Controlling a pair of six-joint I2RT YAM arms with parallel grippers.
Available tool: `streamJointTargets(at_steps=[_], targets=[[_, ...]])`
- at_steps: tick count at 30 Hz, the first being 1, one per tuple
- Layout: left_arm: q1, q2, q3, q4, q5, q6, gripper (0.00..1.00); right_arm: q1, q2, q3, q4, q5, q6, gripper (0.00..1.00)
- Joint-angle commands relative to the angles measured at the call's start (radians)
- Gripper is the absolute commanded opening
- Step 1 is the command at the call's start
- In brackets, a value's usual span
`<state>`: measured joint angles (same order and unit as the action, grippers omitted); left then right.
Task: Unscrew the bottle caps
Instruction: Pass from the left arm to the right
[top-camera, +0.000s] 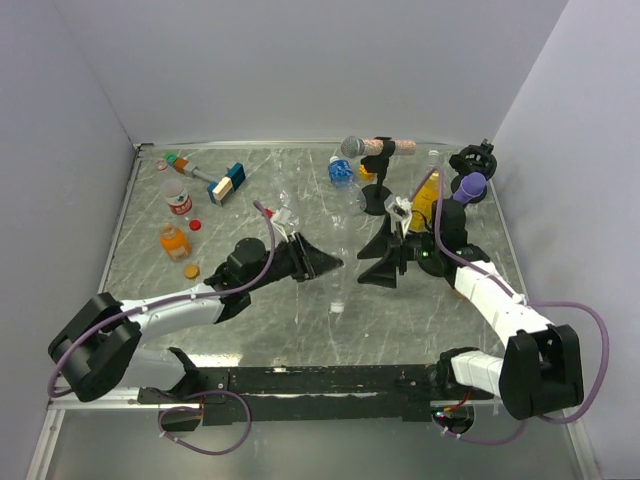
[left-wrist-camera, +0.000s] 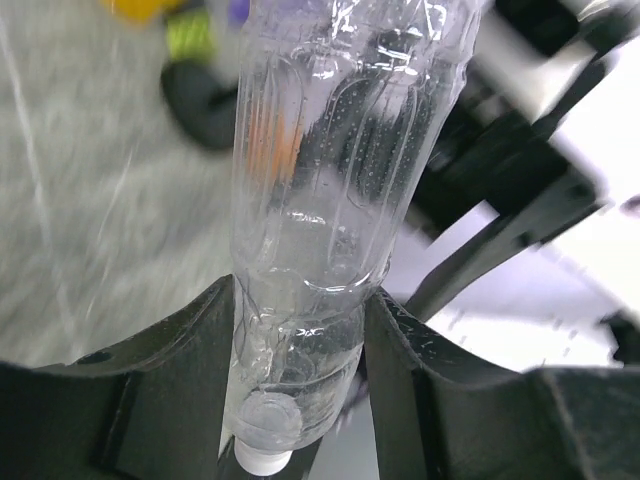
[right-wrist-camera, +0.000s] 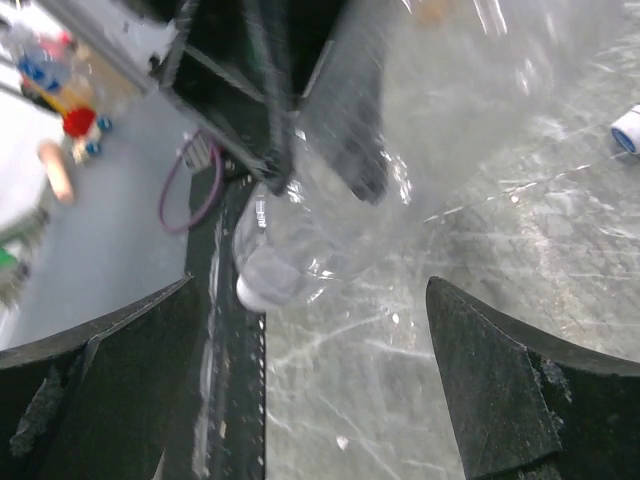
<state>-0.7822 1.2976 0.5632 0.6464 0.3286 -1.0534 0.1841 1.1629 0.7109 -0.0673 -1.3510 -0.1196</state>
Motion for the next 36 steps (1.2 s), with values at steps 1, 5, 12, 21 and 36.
streamJointTargets(at_steps=[1,5,12,21,36], targets=[[-0.045,-0.001,0.018,0.274,-0.284,-0.063,0.29,0.014,0.027,0.018,0.230,0.053,0.265,0.99],[-0.084,0.034,0.063,0.260,-0.390,-0.046,0.29,0.031,0.050,-0.017,0.375,0.041,0.429,0.99],[-0.153,0.127,0.122,0.306,-0.500,-0.031,0.29,0.077,0.084,-0.016,0.380,0.096,0.485,0.99],[-0.187,0.100,0.124,0.297,-0.571,0.033,0.43,0.077,0.109,0.059,0.225,0.118,0.390,0.35],[-0.069,-0.409,0.104,-0.346,-0.227,0.545,0.97,0.095,0.118,0.323,-0.545,0.150,-0.477,0.23]])
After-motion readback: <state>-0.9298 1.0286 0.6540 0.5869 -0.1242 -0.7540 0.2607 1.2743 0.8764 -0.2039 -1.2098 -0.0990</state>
